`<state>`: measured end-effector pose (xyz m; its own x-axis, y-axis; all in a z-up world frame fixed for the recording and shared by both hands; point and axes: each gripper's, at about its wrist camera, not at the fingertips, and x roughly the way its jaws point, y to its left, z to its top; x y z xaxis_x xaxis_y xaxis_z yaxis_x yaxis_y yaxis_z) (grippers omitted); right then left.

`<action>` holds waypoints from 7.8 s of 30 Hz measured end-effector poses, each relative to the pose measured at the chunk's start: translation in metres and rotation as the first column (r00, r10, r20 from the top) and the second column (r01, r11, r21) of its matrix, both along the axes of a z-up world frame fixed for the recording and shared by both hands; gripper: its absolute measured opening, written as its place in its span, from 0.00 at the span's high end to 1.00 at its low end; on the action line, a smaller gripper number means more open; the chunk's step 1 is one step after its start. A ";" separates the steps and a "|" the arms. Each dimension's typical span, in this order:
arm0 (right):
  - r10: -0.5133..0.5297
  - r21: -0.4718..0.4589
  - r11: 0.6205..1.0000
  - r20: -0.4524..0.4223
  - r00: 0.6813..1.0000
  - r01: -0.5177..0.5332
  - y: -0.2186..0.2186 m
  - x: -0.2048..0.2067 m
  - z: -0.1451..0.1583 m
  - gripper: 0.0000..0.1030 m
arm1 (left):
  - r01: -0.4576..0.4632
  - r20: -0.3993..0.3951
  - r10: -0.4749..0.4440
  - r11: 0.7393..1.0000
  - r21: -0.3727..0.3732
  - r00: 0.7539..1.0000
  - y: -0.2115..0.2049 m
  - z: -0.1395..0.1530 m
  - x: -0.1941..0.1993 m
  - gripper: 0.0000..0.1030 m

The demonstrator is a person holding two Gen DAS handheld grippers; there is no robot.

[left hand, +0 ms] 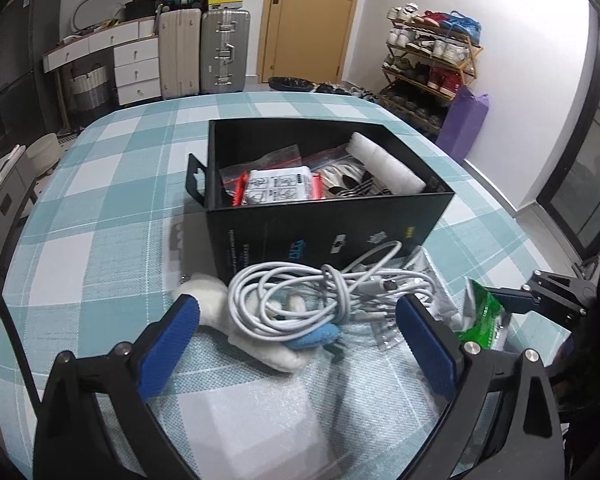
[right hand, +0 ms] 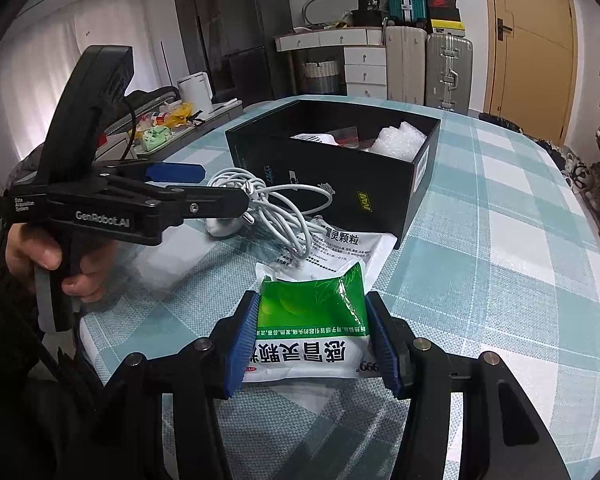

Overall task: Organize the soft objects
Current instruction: 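Grasp the white cable bundle with the left gripper while the right holds the sachet, then carry the cable bundle and green sachet over the black box, then lower the cables and sachet into the box and open both grippers, then move the right gripper to the white sachet and the left to the plush toy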

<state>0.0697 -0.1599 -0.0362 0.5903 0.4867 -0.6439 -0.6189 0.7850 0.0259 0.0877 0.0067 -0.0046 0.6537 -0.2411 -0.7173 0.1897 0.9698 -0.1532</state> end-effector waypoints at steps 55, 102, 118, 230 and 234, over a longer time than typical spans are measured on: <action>-0.011 0.008 1.000 0.040 0.999 0.011 -0.003 -0.003 0.009 0.48 | 0.053 0.031 -0.050 0.994 -0.099 0.998 0.006 0.008 -0.028 0.33; -0.124 0.151 0.984 0.221 0.967 0.092 -0.003 0.029 0.087 0.48 | -0.010 0.204 0.026 0.997 -0.080 0.979 0.025 0.074 0.011 0.33; -0.155 0.160 0.980 0.209 0.966 0.122 0.012 0.069 0.088 0.48 | -0.036 0.182 0.054 0.994 -0.101 0.982 0.020 0.055 0.049 0.33; -0.225 -0.162 0.965 -0.098 0.969 0.208 0.030 0.079 -0.016 0.01 | -0.137 -0.115 0.135 0.990 -0.012 0.984 0.026 -0.019 0.010 0.00; -0.217 -0.175 0.964 -0.096 0.971 0.198 0.028 0.075 -0.017 0.01 | -0.130 -0.141 0.128 0.992 -0.002 0.982 0.019 -0.023 0.014 0.00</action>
